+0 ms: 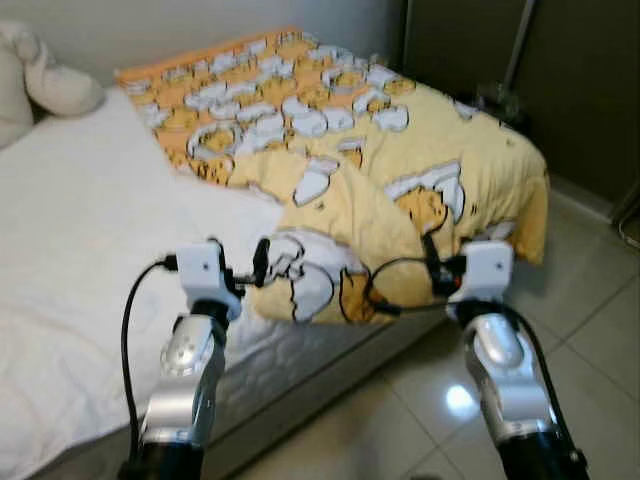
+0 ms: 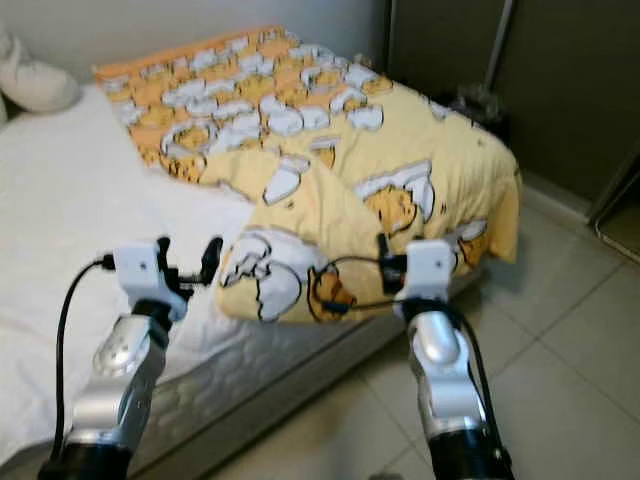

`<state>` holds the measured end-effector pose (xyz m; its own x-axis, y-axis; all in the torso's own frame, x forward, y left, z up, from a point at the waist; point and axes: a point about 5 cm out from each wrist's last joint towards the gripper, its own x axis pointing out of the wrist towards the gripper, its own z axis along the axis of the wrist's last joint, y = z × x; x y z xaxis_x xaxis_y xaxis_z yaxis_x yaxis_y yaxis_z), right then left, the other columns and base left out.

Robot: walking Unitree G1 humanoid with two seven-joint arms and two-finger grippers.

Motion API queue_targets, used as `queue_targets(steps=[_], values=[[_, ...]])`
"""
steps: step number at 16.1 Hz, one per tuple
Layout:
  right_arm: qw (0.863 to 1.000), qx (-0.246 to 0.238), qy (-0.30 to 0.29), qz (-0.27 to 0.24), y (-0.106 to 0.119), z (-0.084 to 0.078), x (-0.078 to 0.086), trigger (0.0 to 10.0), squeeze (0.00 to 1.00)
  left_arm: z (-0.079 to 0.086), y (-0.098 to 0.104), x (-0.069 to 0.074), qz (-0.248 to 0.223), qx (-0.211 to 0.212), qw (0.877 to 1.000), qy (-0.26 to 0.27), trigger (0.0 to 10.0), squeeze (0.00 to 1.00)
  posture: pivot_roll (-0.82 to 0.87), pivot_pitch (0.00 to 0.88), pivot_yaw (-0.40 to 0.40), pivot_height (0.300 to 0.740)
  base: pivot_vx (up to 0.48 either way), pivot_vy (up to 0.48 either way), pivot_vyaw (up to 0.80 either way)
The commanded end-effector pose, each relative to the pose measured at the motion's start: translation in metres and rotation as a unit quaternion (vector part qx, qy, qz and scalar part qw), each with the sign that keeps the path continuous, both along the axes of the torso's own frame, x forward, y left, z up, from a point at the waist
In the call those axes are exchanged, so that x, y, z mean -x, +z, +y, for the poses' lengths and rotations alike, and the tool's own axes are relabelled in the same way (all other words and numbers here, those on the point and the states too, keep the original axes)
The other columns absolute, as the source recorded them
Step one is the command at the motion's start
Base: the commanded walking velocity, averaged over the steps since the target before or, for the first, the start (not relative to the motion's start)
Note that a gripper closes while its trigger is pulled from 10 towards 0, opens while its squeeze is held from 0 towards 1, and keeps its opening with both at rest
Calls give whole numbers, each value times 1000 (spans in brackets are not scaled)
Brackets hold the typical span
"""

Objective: Clean up the room

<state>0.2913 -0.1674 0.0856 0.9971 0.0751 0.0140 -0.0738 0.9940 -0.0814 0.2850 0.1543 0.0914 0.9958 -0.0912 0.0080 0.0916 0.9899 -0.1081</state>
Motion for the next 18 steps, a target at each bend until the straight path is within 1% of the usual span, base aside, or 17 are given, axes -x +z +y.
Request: queue_targets(steps=[1,2,3,6,7,9,10,11,12,14,15,16,18], values=[[1000,6,4,-7,6,1,-2,10000,0,1,1,-3,4,-10,1000,-2,10000,0,-197,0,155,740,0,0,0],[1000,6,3,-7,6,1,-2,10000,0,1,2,-3,0,-4,1000,-8,10000,0,-197,0,155,740,0,0,0],[1000,7,3,-7,6,1,-2,10000,0,0,4,-2,-6,2,1000,-17,10000,0,-200,0,160,740,439,0,0],[1000,13,6,-8,5,2,-2,10000,0,-5,4,-3,-5,-6,1000,-27,10000,0,-202,0,162,740,454,0,0],[1000,24,1,-7,4,2,-2,10000,0,-6,4,-4,-7,-8,999,-32,10000,0,-205,0,165,740,469,0,0],[1000,27,4,-1,3,3,-3,10000,0,-6,4,-5,-7,-6,999,-35,10000,0,-206,0,165,740,461,0,0],[1000,27,6,-2,2,3,-3,10000,0,-6,4,-5,-7,-5,999,-34,10000,0,-208,0,166,731,461,0,0],[1000,27,7,-2,2,3,-3,10000,0,-4,2,-6,6,19,1000,-18,10000,0,-208,0,166,723,0,442,0],[1000,28,7,2,0,4,-2,10000,0,-5,2,-6,7,20,1000,-19,10000,0,-208,0,165,723,0,458,0],[999,31,10,0,1,4,-2,10000,0,-8,4,-6,-5,6,1000,-29,10000,0,-208,0,165,723,0,444,0],[999,34,13,-1,1,4,-2,10000,0,-7,4,-6,-4,4,1000,-23,10000,0,-206,0,160,723,0,0,0],[999,34,14,0,1,5,-2,10000,0,-6,2,-7,1,-9,1000,-22,10000,0,-206,0,160,723,0,0,0],[999,33,12,-2,2,5,-3,10000,0,-4,-2,-14,23,-5,1000,-18,10000,0,-208,0,161,723,0,0,0]])
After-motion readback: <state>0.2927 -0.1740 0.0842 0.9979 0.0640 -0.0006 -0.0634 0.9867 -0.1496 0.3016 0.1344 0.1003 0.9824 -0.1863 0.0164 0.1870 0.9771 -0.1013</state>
